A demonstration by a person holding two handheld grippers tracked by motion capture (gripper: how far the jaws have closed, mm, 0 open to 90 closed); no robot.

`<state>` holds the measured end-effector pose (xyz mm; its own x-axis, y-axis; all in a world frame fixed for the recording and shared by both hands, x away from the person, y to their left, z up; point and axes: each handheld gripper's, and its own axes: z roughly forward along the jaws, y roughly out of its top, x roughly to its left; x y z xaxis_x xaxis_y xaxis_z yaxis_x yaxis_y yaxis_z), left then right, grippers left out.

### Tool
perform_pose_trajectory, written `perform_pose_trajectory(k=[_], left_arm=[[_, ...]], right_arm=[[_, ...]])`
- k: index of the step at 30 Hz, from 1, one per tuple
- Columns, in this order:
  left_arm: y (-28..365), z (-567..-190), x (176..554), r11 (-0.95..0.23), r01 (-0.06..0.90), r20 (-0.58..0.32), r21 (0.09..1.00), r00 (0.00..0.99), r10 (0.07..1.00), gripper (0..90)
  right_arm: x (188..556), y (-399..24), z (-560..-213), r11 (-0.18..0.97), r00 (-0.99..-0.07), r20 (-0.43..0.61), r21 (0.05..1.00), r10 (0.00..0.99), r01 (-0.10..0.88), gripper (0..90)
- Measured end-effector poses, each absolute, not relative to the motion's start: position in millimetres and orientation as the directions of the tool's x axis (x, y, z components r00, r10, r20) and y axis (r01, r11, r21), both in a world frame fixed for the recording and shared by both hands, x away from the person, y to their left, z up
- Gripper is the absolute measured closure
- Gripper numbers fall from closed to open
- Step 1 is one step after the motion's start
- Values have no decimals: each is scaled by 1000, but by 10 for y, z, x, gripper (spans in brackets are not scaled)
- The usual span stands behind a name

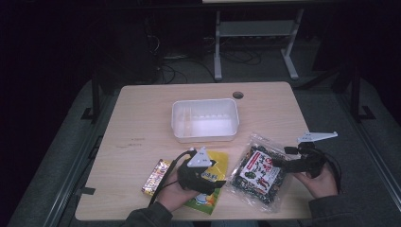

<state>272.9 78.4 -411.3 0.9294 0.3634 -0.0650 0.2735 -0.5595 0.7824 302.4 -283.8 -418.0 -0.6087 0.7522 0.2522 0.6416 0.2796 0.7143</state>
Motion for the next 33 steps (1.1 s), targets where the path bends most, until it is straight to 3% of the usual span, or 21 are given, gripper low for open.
perform_pose_trajectory(k=[7, 12, 22, 33], left_arm=[[534, -4150, 2822, -579, 276, -67, 767, 932, 356, 287], [308, -4258, 2910, -615, 301, -100, 729, 935, 339, 396], [73, -4361, 2952, -689, 287, -101, 666, 949, 298, 544], [-10, -4474, 2984, -730, 304, -121, 612, 948, 293, 559]], right_arm=[[3144, -2938, -4146, 265, -572, 251, 696, 781, 668, 179], [3320, -3067, -4194, 274, -518, 241, 630, 821, 727, 248], [3378, -3337, -4378, 241, -425, 234, 551, 874, 799, 291], [3348, -3569, -4518, 170, -359, 267, 539, 894, 825, 297]])
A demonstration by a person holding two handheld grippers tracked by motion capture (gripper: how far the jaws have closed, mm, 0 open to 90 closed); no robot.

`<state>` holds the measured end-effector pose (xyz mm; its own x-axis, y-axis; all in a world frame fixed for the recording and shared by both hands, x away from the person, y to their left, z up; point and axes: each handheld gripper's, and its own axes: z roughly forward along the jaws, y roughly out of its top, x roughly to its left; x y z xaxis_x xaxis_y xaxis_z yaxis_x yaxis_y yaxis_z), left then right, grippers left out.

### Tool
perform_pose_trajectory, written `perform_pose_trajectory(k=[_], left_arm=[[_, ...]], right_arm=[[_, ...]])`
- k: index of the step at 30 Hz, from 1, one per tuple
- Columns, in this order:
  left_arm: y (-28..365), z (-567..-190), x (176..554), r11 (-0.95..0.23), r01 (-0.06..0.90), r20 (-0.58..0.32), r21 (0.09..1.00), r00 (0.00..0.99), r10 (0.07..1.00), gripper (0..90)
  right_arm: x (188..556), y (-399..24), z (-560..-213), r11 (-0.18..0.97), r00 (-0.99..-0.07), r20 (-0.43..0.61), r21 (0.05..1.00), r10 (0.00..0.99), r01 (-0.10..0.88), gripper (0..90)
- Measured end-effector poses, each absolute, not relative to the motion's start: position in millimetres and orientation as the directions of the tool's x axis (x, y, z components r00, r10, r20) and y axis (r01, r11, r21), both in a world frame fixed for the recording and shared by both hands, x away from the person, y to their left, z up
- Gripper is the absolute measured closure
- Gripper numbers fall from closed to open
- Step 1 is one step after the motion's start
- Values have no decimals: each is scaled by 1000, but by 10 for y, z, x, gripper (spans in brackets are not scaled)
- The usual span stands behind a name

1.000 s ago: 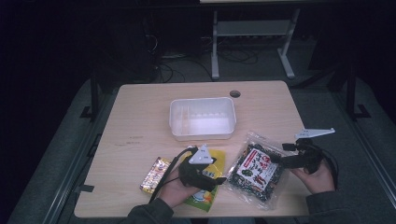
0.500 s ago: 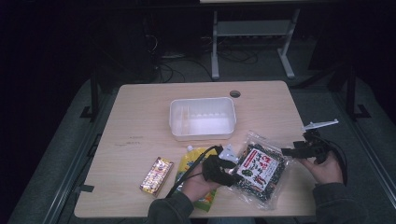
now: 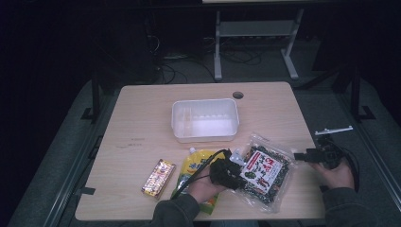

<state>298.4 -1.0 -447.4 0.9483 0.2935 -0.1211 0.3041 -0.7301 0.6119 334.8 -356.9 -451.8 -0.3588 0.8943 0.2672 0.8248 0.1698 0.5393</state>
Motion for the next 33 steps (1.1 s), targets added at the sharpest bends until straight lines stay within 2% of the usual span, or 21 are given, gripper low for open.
perform_pose_trajectory(k=[3, 4, 5, 6, 7, 8, 10, 11, 14, 16, 19, 20, 24, 33], left_arm=[[-24, -4482, 2985, -731, 303, -119, 612, 948, 294, 559], [-24, -4482, 2985, -731, 303, -119, 612, 948, 294, 558], [-27, -4484, 2984, -732, 300, -115, 613, 949, 292, 558], [-30, -4485, 2975, -733, 296, -108, 613, 950, 293, 558], [-30, -4485, 2975, -733, 296, -108, 613, 950, 293, 558], [-31, -4487, 2969, -733, 292, -103, 615, 951, 292, 558], [-30, -4489, 2972, -731, 292, -104, 617, 951, 292, 559], [-26, -4492, 2979, -728, 294, -109, 619, 951, 291, 562], [-13, -4490, 2984, -719, 299, -113, 627, 948, 296, 550], [-5, -4488, 2984, -708, 300, -111, 639, 947, 301, 503], [25, -4465, 3024, -676, 320, -121, 664, 938, 325, 465], [33, -4460, 3042, -669, 326, -122, 668, 935, 334, 408], [68, -4450, 3103, -650, 356, -136, 671, 921, 364, 294], [128, -4426, 3216, -606, 405, -181, 685, 900, 397, 224]], right_arm=[[3359, -3574, -4557, 165, -363, 289, 536, 886, 828, 374], [3359, -3574, -4557, 165, -363, 289, 536, 886, 828, 374], [3363, -3561, -4565, 168, -369, 295, 533, 881, 829, 418], [3370, -3557, -4576, 159, -380, 335, 533, 862, 831, 542], [3370, -3557, -4576, 159, -380, 335, 533, 862, 831, 542], [3370, -3564, -4579, 152, -374, 342, 529, 862, 835, 634], [3369, -3572, -4583, 149, -374, 345, 532, 861, 834, 670], [3360, -3589, -4578, 138, -368, 347, 538, 863, 832, 762], [3327, -3623, -4544, 128, -379, 354, 564, 855, 815, 877], [3303, -3658, -4506, 108, -396, 391, 585, 831, 804, 892], [3277, -3645, -4463, 126, -412, 375, 594, 831, 795, 894], [3259, -3636, -4424, 136, -425, 368, 603, 827, 786, 894], [3232, -3620, -4346, 147, -442, 353, 620, 825, 771, 895], [3103, -3555, -3935, 191, -511, 279, 702, 813, 686, 895]])
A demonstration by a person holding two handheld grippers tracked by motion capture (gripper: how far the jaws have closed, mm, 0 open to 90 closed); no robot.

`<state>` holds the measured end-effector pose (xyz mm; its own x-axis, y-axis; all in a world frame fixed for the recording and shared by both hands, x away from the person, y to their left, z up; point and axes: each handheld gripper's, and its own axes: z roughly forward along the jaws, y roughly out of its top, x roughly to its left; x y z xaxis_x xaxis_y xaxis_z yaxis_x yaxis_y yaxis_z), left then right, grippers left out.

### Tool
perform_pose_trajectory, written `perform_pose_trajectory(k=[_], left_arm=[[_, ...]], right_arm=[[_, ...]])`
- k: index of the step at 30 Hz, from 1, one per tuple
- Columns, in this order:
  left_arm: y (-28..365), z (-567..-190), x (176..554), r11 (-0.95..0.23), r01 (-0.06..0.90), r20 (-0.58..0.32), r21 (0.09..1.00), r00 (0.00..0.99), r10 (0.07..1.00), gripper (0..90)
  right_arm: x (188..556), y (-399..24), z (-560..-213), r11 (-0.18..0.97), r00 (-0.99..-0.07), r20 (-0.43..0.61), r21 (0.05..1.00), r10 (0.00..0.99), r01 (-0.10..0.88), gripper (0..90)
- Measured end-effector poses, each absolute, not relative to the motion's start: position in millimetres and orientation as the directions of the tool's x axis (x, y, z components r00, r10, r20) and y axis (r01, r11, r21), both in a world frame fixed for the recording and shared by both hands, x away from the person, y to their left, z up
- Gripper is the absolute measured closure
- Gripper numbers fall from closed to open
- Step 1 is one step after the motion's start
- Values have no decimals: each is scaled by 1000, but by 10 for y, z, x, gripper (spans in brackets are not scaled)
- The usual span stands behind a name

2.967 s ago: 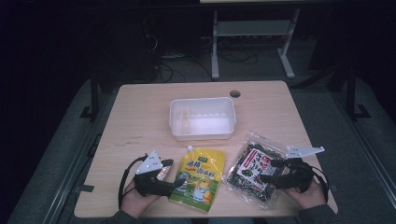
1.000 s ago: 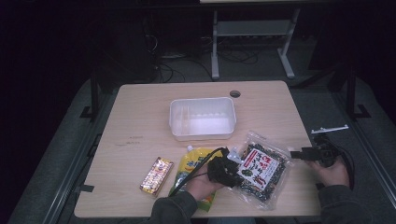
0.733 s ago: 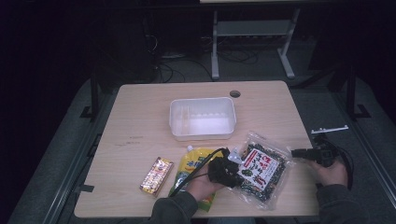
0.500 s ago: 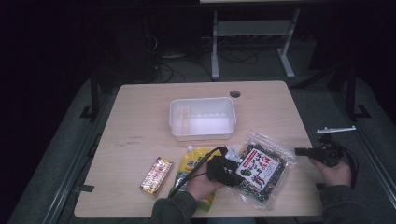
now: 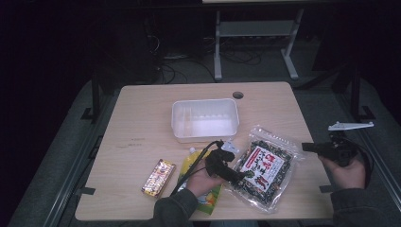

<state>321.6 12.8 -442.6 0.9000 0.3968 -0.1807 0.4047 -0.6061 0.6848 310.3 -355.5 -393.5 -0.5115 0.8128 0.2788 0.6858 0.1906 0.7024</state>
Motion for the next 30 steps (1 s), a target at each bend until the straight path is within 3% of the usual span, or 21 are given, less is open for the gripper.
perform_pose_trajectory(k=[11, 21, 24, 26, 30], left_arm=[[145, -4455, 3346, -556, 454, -261, 696, 882, 393, 232], [169, -4499, 3501, -543, 511, -410, 666, 859, 306, 251], [189, -4511, 3532, -529, 525, -461, 667, 848, 261, 315], [199, -4511, 3540, -524, 529, -479, 668, 844, 241, 427], [233, -4477, 3546, -523, 529, -496, 668, 841, 216, 513]], right_arm=[[2936, -3483, -3476, 223, -585, 222, 775, 780, 591, 896], [2861, -3426, -3178, 213, -661, 237, 825, 712, 524, 896], [2850, -3420, -3173, 215, -673, 241, 827, 700, 519, 896], [2845, -3413, -3174, 213, -679, 246, 829, 692, 517, 896], [2847, -3404, -3177, 215, -682, 247, 829, 688, 517, 896]])
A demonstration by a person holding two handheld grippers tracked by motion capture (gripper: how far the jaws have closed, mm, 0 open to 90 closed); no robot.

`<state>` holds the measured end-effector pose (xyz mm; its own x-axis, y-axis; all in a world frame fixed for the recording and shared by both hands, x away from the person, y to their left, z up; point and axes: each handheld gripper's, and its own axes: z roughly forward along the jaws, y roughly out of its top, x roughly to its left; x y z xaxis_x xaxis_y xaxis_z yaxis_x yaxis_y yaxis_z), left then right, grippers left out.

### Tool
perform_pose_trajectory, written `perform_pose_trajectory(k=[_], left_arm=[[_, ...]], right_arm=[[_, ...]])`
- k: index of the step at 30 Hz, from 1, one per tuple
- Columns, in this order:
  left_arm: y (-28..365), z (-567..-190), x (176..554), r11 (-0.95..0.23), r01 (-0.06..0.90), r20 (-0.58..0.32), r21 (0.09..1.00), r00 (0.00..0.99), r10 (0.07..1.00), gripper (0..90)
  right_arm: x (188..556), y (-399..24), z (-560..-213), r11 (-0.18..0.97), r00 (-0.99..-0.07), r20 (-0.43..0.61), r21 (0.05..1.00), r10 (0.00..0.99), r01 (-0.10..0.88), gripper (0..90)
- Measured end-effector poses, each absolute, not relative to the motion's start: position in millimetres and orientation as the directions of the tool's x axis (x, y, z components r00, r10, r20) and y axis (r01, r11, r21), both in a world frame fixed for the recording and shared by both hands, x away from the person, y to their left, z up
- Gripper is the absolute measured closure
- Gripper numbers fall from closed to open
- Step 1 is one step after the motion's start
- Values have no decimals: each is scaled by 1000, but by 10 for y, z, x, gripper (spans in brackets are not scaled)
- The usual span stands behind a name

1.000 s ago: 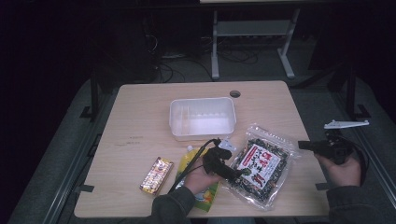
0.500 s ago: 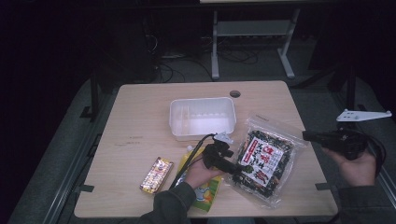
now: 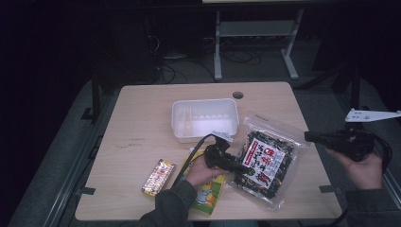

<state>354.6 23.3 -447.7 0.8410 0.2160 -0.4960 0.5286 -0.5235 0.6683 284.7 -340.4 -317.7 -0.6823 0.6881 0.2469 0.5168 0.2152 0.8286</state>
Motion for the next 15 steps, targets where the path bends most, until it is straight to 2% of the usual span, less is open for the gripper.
perform_pose_trajectory(k=[1, 3, 4, 9, 10, 11, 12, 13, 14, 15], left_arm=[[264, -4444, 3530, -517, 514, -486, 684, 850, 201, 600], [272, -4430, 3523, -516, 506, -483, 691, 855, 191, 627], [266, -4394, 3490, -517, 485, -466, 705, 867, 176, 693], [267, -4337, 3434, -522, 441, -416, 730, 893, 173, 721], [266, -4314, 3408, -519, 430, -398, 739, 900, 179, 723], [266, -4314, 3408, -519, 430, -398, 739, 900, 179, 726], [269, -4301, 3401, -519, 423, -388, 743, 903, 181, 726], [268, -4292, 3394, -516, 419, -381, 747, 906, 185, 726], [271, -4287, 3390, -516, 416, -375, 749, 908, 187, 726], [271, -4287, 3390, -516, 416, -375, 749, 908, 187, 726]], right_arm=[[2854, -3414, -3181, 216, -679, 245, 827, 691, 519, 896], [2861, -3432, -3184, 211, -677, 249, 828, 693, 520, 896], [2873, -3469, -3193, 195, -675, 266, 828, 688, 526, 896], [2878, -3517, -3202, 180, -672, 276, 832, 687, 525, 894], [2881, -3538, -3213, 173, -673, 284, 832, 683, 527, 845], [2881, -3538, -3213, 173, -673, 284, 832, 683, 527, 845], [2900, -3556, -3248, 159, -665, 307, 825, 681, 543, 667], [2900, -3556, -3248, 159, -665, 307, 825, 681, 543, 667], [2914, -3558, -3308, 146, -656, 332, 813, 678, 563, 554], [2914, -3558, -3308, 146, -656, 332, 813, 678, 563, 554]])
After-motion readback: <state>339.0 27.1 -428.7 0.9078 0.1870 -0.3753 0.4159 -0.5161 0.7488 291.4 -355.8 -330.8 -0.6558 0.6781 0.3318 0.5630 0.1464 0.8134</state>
